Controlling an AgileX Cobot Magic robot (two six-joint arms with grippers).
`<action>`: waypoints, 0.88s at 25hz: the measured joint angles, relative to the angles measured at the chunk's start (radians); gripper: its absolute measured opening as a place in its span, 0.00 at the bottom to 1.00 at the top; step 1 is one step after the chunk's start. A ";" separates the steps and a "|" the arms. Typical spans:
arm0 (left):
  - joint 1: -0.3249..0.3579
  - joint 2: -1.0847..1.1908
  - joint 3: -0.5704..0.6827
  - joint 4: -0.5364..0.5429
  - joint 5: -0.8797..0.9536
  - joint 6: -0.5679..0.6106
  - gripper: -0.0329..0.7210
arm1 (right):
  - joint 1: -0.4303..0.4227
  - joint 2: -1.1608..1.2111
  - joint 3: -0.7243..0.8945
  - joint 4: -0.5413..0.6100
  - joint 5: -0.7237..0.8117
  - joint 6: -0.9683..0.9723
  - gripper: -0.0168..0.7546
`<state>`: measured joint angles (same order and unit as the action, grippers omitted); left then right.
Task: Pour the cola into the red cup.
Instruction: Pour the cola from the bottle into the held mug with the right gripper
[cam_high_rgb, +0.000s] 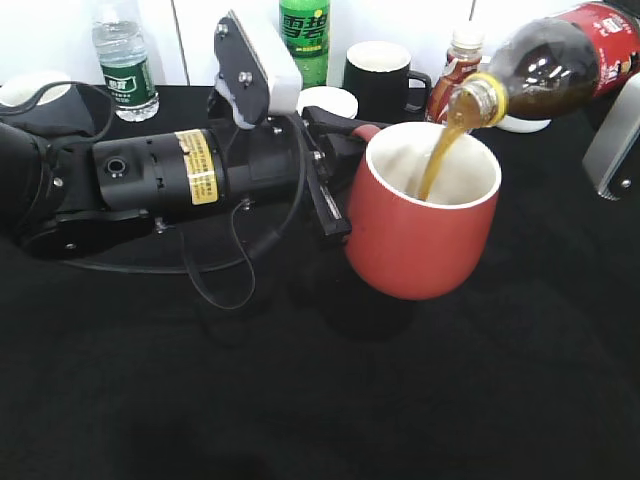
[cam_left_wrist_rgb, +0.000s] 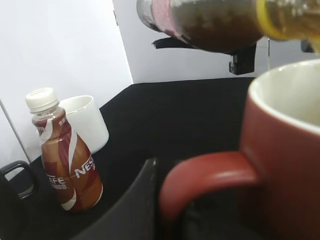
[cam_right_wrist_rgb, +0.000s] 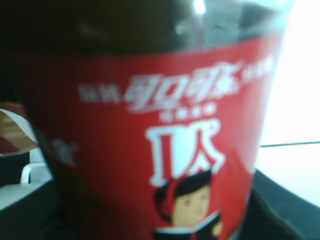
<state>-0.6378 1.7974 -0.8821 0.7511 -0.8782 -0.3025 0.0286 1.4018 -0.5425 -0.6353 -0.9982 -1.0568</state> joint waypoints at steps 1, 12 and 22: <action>0.000 0.000 0.000 0.000 0.000 0.000 0.10 | 0.000 0.000 0.000 0.000 0.000 -0.003 0.66; 0.000 0.000 0.000 0.008 0.001 0.001 0.10 | 0.000 0.000 0.000 0.004 0.000 -0.057 0.66; 0.000 0.000 0.000 0.014 0.004 0.002 0.10 | 0.000 -0.002 -0.002 0.018 -0.007 -0.108 0.66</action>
<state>-0.6378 1.7974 -0.8821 0.7650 -0.8746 -0.3007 0.0286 1.3999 -0.5448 -0.6175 -1.0054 -1.1649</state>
